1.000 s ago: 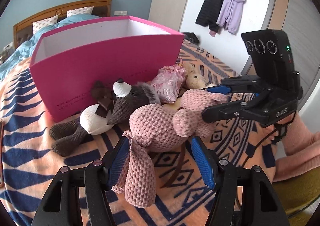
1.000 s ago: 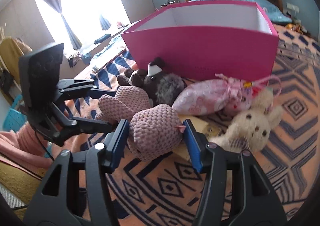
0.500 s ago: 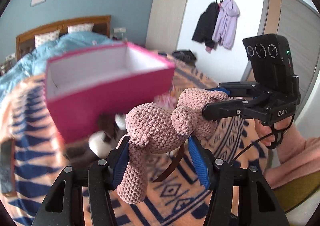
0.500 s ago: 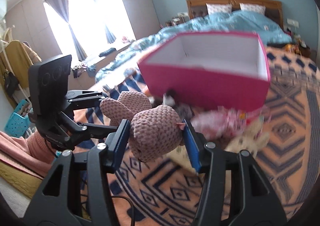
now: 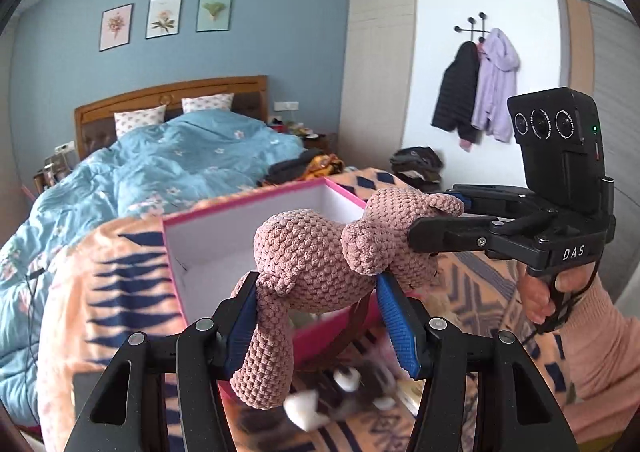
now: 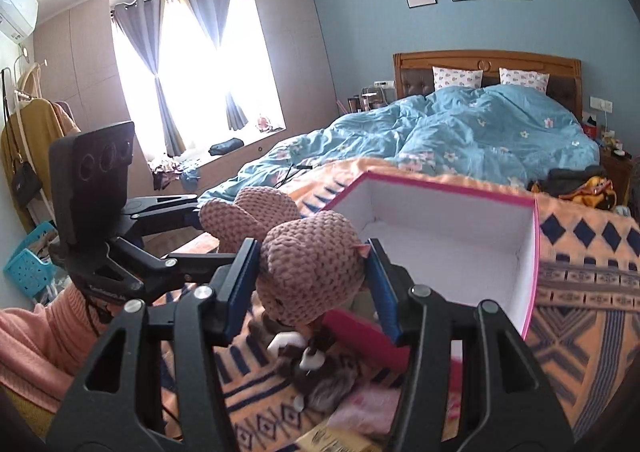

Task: Organize objects
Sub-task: 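Carry the pink knitted bear over the box and open both grippers, then move both grippers back to the dark plush beside the box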

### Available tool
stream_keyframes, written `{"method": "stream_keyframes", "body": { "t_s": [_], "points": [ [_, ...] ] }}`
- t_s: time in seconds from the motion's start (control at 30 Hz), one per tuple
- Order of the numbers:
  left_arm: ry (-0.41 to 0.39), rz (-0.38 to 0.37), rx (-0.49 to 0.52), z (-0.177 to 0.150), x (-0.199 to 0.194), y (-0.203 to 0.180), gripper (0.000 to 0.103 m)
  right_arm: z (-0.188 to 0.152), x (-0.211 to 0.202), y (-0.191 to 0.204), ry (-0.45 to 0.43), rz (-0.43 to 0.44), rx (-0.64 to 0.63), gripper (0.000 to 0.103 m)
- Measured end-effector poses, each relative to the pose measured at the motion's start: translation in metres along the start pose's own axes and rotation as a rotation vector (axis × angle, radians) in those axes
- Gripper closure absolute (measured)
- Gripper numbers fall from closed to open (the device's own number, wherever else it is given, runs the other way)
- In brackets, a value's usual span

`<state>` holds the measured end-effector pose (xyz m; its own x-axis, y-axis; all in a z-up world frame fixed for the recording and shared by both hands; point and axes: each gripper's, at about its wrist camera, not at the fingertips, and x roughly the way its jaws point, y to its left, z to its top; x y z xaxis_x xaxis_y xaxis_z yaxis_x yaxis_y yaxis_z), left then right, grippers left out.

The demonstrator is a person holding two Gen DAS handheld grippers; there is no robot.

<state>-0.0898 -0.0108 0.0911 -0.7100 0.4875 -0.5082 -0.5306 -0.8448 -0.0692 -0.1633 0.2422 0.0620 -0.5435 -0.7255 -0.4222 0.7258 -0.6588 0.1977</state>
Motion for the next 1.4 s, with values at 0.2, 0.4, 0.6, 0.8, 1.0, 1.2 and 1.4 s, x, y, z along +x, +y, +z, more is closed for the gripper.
{"method": "stream_keyframes", "body": {
  "t_s": [0.2, 0.4, 0.6, 0.8, 1.0, 1.2, 1.4],
  "points": [
    [0.029, 0.048, -0.034, 0.014, 0.031, 0.023, 0.044, 0.023, 0.032, -0.025, 0.015, -0.003, 0.014, 0.047],
    [0.107, 0.062, -0.111, 0.013, 0.070, 0.051, 0.044, 0.019, 0.070, -0.052, 0.078, -0.007, 0.070, 0.047],
    [0.172, 0.095, -0.150, 0.003, 0.099, 0.068, 0.044, 0.012, 0.104, -0.075, 0.146, -0.007, 0.137, 0.047],
    [0.215, 0.137, -0.166, -0.003, 0.116, 0.072, 0.044, 0.005, 0.128, -0.081, 0.241, -0.098, 0.173, 0.047],
    [0.179, 0.179, -0.128, -0.005, 0.107, 0.062, 0.044, -0.004, 0.126, -0.085, 0.262, -0.156, 0.212, 0.047],
    [0.089, 0.178, -0.098, -0.012, 0.080, 0.048, 0.031, -0.010, 0.098, -0.079, 0.198, -0.122, 0.229, 0.047],
    [-0.013, 0.135, -0.059, -0.026, 0.041, 0.027, 0.020, -0.020, 0.050, -0.047, 0.085, -0.074, 0.179, 0.037]
  ]
}}
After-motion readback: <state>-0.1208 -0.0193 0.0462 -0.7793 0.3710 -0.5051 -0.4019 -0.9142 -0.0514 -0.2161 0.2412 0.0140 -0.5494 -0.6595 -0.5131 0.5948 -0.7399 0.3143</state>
